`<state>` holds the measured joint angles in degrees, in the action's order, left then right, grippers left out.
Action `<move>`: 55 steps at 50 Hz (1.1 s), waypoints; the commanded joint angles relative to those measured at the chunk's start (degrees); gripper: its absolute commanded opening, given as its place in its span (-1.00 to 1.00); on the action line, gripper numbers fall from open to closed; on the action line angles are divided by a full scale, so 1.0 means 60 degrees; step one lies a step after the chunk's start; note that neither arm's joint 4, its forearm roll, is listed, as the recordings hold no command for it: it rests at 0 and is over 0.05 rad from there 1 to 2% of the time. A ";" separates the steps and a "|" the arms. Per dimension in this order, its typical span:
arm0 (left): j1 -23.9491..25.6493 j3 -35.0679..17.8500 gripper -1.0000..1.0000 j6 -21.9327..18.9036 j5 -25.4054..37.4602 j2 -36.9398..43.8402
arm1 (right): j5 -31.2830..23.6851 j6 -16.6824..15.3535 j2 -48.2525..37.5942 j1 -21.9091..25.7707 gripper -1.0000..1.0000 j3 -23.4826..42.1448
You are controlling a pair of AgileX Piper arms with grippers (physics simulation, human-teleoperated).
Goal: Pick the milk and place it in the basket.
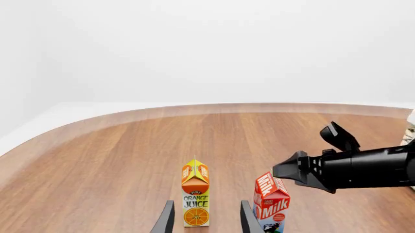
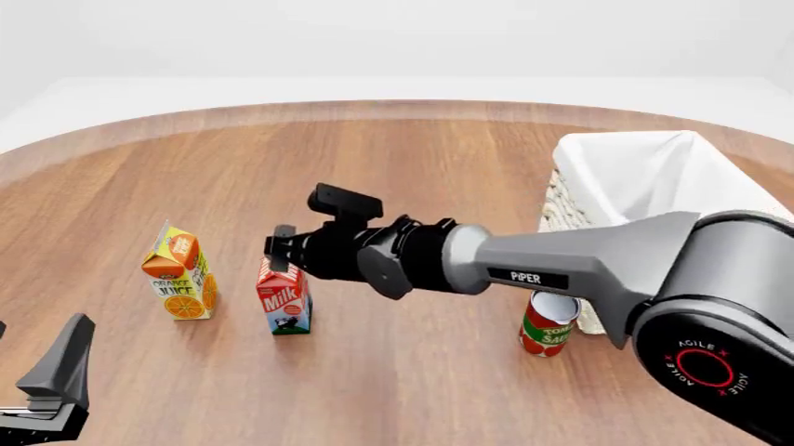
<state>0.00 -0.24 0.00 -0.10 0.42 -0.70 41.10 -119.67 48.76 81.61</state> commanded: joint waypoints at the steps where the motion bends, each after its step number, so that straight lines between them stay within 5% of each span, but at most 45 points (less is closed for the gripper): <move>1: 0.0000 0.0000 1.00 0.0000 0.0000 0.0000 | 0.0135 0.0206 -0.0368 0.0175 1.00 0.0157; 18: 0.0000 0.0000 1.00 0.0000 0.0000 0.0000 | 0.0386 0.0521 -0.0862 0.0311 1.00 0.0172; 19: 0.0000 0.0000 1.00 0.0000 0.0000 0.0000 | 0.0396 0.0537 -0.0891 0.0322 -1.00 0.0170; 34: 0.0000 0.0000 1.00 0.0000 0.0000 0.0000 | 0.0558 0.0475 -0.0796 0.0430 -1.00 0.0021; 55: 0.0000 0.0000 1.00 0.0000 0.0000 0.0000 | 0.0305 -0.1129 0.0846 0.0058 -1.00 -0.0465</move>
<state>0.00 -0.24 0.00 -0.10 0.42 1.08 37.11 -118.87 49.65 79.48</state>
